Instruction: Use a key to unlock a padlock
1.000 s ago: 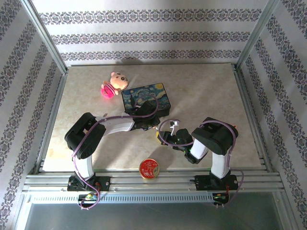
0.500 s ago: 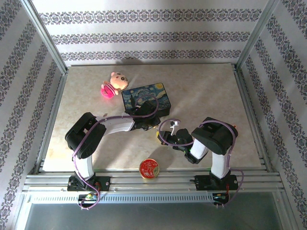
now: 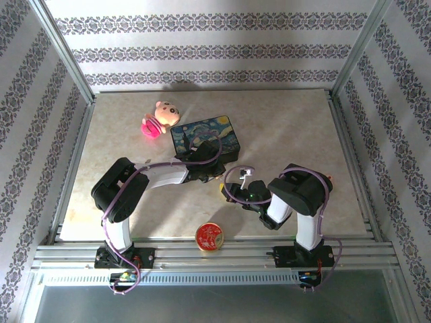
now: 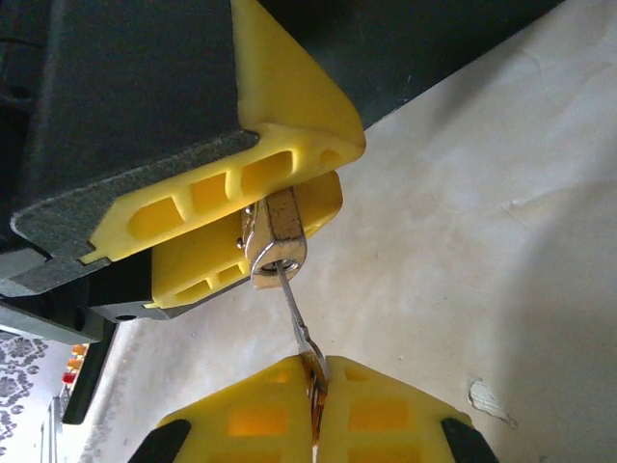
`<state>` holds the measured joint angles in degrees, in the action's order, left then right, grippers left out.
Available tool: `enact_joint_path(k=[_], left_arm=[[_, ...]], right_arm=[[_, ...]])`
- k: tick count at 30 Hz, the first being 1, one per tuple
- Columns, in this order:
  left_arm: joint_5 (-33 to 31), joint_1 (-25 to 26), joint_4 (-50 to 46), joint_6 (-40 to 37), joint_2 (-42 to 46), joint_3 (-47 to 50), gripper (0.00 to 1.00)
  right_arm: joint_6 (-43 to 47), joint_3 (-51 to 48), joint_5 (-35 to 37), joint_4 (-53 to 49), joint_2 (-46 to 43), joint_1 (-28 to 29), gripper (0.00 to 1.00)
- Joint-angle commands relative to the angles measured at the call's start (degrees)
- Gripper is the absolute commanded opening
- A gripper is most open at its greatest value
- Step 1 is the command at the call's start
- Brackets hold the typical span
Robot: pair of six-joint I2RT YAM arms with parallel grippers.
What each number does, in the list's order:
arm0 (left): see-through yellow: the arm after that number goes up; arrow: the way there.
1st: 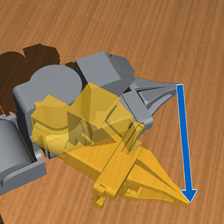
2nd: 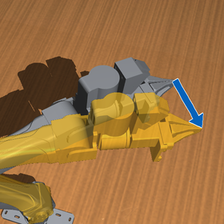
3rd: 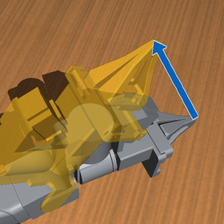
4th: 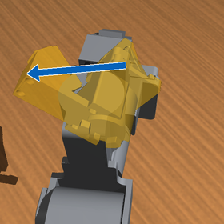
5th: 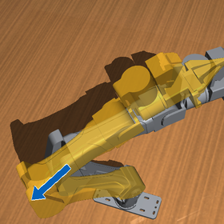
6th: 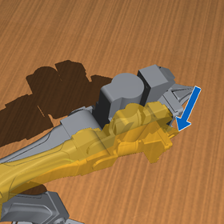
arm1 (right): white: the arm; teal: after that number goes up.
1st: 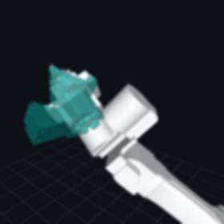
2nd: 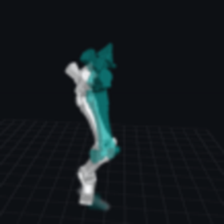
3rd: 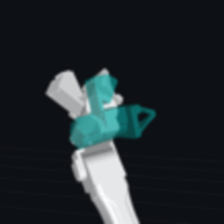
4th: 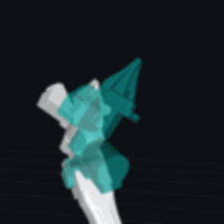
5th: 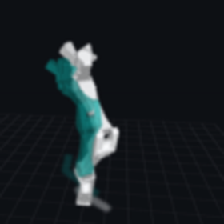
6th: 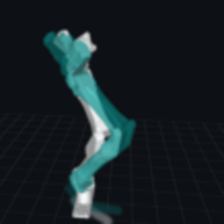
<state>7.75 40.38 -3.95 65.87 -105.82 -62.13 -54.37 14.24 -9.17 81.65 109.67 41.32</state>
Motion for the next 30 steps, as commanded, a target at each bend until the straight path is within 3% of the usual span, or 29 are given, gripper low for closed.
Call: enact_joint_path(k=[1,8,21,30], left_arm=[[2.2,-0.3,4.7,-0.7,0.2,0.8,0.30],[2.4,-0.3,5.2,-1.0,0.5,1.6,0.30],[3.2,-0.3,6.4,-0.8,0.8,2.7,0.29],[4.3,-0.3,7.5,-1.0,1.7,4.2,0.29]], right_arm=[[-1.8,0.9,-2.3,-2.3,1.1,-1.6,0.00],[-3.9,2.6,-8.3,-2.3,1.8,-4.1,0.00],[-5.4,3.4,-11.2,-2.2,1.7,-5.2,0.00],[-6.9,4.6,-16.8,-2.2,1.1,-7.9,0.00]])
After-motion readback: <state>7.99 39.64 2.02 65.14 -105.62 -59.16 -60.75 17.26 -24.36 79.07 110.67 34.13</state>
